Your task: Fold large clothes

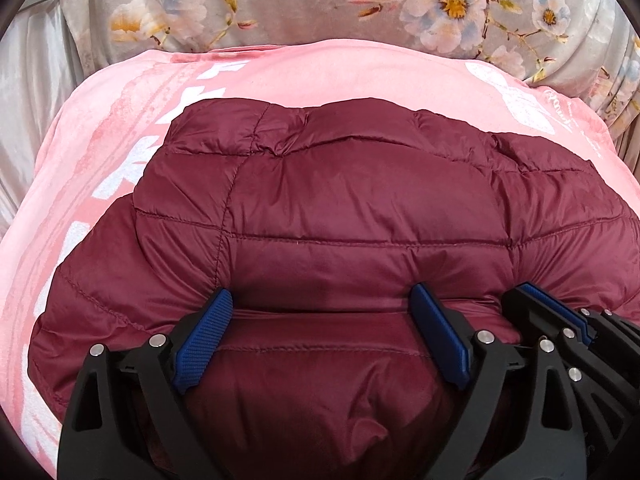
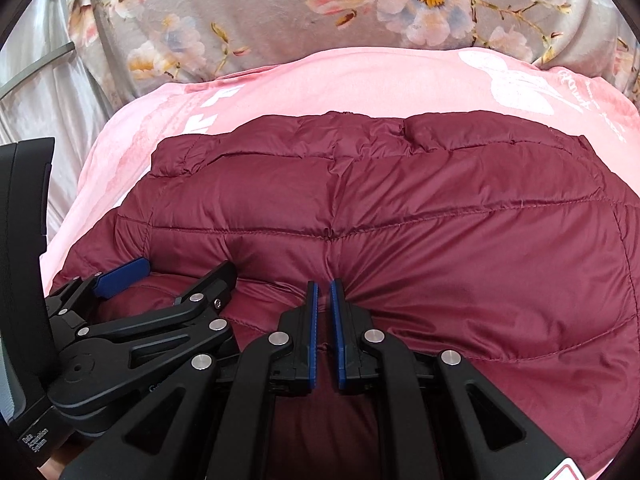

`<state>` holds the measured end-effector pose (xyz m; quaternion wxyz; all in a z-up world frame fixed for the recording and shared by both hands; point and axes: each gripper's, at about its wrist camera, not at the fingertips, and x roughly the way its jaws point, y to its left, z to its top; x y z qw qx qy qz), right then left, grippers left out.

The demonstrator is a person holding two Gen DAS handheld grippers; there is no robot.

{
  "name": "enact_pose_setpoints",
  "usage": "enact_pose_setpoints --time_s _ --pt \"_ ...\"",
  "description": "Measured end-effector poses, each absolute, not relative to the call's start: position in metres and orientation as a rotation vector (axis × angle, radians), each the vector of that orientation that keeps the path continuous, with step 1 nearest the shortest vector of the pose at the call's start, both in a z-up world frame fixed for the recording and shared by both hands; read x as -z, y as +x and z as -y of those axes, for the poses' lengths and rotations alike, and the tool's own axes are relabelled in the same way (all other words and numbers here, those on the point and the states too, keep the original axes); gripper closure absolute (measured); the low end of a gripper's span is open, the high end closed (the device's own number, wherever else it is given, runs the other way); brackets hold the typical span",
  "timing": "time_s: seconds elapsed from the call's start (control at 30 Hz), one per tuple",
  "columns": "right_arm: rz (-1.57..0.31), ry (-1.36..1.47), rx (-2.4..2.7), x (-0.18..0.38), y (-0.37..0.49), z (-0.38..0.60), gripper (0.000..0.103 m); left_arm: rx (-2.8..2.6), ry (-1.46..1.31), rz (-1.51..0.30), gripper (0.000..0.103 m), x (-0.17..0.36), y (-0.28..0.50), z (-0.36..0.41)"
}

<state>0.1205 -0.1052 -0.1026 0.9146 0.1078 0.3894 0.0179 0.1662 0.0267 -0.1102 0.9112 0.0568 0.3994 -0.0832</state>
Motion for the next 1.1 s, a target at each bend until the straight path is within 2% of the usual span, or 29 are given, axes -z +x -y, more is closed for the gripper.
enact_pose_setpoints --time_s 0.37,0.67,0.93,1.1 --pt "-0.785 0.253 -0.024 0.088 0.093 0.098 0.091 0.162 0.123 -0.82 0.011 0.11 0.167 -0.029" --pt "-0.786 0.122 -0.028 0.088 0.067 0.083 0.091 0.149 0.085 -0.801 0.01 0.101 0.149 -0.038" --pt "-0.793 0.109 -0.038 0.091 0.065 0.083 0.091 0.136 -0.192 -0.802 0.01 0.074 0.107 -0.125" --pt "-0.79 0.156 -0.04 0.087 0.058 0.084 0.091 0.042 -0.264 -0.829 0.01 0.083 0.103 -0.172"
